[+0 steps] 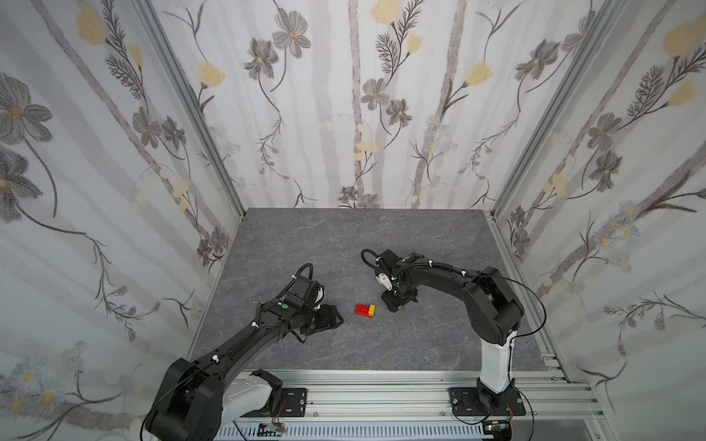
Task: Assemble the number 5 with lego
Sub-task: Pick up the lego brick from the center of the board.
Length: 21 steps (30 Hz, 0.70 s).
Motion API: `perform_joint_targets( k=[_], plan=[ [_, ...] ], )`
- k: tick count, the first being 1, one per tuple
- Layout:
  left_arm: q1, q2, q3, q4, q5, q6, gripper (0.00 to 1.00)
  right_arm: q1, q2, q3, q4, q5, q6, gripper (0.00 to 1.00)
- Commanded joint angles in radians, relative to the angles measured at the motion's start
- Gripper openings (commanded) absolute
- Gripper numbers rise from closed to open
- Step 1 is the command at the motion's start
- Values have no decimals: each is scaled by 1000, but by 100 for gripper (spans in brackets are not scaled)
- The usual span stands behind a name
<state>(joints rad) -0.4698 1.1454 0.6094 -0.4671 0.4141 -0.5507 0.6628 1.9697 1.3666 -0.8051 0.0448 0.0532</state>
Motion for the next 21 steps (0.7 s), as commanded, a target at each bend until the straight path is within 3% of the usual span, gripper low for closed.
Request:
perform_joint_targets(
  k=[1,18,21],
  plan=[
    [0,-1,3,4,-5,4,72,-2,6,-8,0,1,17,59],
    [1,2,1,3,-12,0,71,-23,-3,-50,17,-24,13,42],
    [0,1,0,3,-12,-1,71,-24,-12,-52,17,-24,13,35]
  ],
)
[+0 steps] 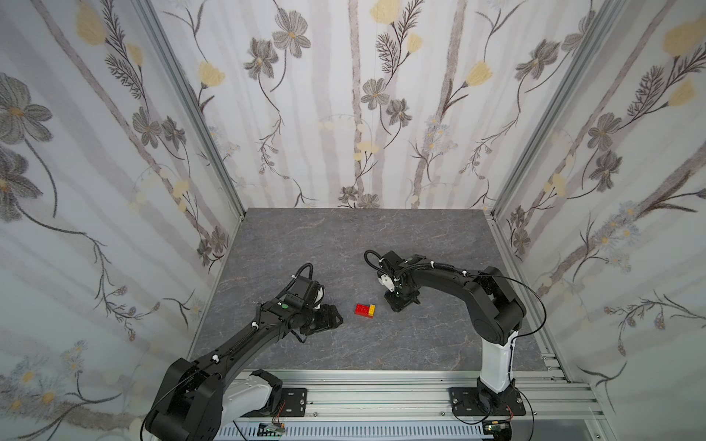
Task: Assemble the number 5 with lego
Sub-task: Pick up the lego brick from the center of the board.
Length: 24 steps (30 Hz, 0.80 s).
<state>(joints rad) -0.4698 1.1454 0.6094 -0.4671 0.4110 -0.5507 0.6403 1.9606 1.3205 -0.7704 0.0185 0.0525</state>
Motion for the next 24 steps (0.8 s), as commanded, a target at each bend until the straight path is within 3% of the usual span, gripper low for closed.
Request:
perform_joint_targets(
  k=[1,5,13,24],
  plan=[
    [0,0,-1,2,-9,-1,71,-1,-4,-6,-18,0,12,32],
    [1,1,1,2,-8,-1,71,-1,-16,-4,-19,-8,12,24],
    [0,4,1,3,-7,0,71,26,-101,-3,-23,-32,10,22],
    [-2,6,-4,9,5,-14,71,120,-125,66,-39,-164,-170,21]
  ],
)
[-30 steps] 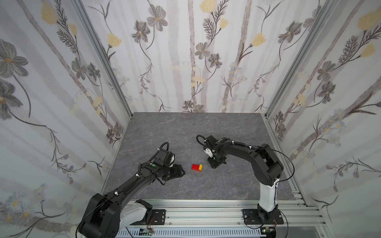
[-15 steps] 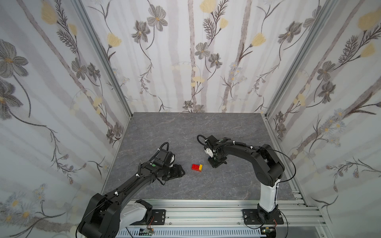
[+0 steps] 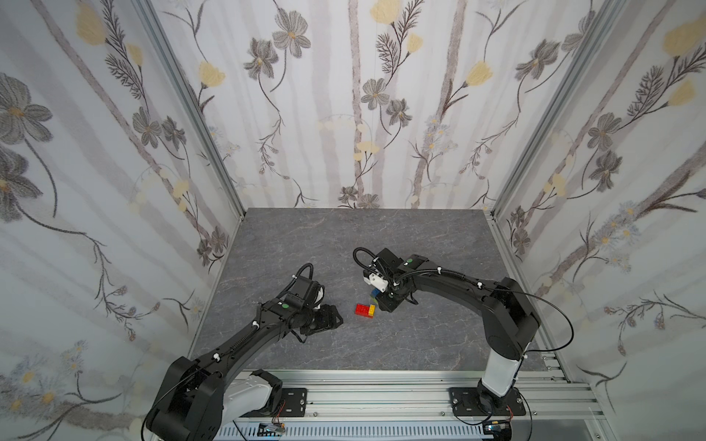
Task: Assemble the number 5 with lego
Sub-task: Pick up the lego brick from the center of the board, then assemble the lego brick with the lego brick.
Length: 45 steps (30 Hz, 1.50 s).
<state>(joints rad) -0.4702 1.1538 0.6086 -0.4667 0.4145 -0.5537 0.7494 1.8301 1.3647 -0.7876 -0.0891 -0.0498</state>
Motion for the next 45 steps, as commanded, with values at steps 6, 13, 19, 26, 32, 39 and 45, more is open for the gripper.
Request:
perform_joint_targets(
  k=[6,13,19,26,32,39,45],
  plan=[
    [-1,-24,-11,-2,3,-22,71,24,68,104,-75,-127,-193,20],
    [-1,-29,-6,-13,1,-24,71,27,135,202,-160,-131,-308,20],
    [-1,-23,-4,-18,-1,-24,71,28,191,256,-225,-123,-382,20],
    [-1,-16,-1,-21,-7,-18,71,31,217,286,-242,-107,-407,20],
    [-1,-11,0,-22,-12,-15,71,43,233,294,-248,-101,-409,20],
    [-1,-11,-2,-20,-13,-15,71,56,254,292,-247,-50,-410,20],
    [-1,-16,-4,-18,-13,-15,71,61,259,291,-246,4,-412,20]
  ],
)
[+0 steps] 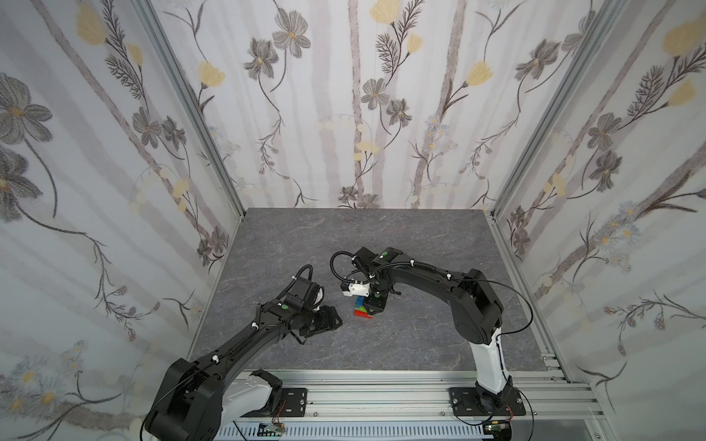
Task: Assemble the number 5 with lego
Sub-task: Assemble the lego brick with the lego brick.
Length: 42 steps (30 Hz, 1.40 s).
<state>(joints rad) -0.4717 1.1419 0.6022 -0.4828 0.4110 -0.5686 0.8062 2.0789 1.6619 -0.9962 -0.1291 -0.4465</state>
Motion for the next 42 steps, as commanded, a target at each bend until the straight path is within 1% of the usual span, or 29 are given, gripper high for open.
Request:
perform_joint_targets(
  k=[1,7,17,23,31,32,39,40,42],
  plan=[
    [1,-4,2,-2,-11,-1,71,5,10,-7,-36,52,-17,20],
    [1,-6,2,-5,-10,0,71,7,14,8,-32,59,-25,19],
    [2,-9,2,-9,-17,-1,71,24,18,-24,-32,15,-41,18],
    [0,-8,3,-12,-18,0,71,23,27,-33,-33,61,-45,17],
    [1,-8,2,-11,-24,2,71,7,9,-50,-28,54,-21,16],
    [2,-8,2,-9,-24,2,71,7,9,-59,-26,51,-16,14],
    [1,-10,2,-8,-27,3,71,8,5,-122,26,52,29,13],
    [1,-9,3,-7,-27,3,71,11,4,-125,30,59,34,11],
    [0,-8,2,-8,-26,3,71,11,6,-134,36,72,43,9]
  ],
)
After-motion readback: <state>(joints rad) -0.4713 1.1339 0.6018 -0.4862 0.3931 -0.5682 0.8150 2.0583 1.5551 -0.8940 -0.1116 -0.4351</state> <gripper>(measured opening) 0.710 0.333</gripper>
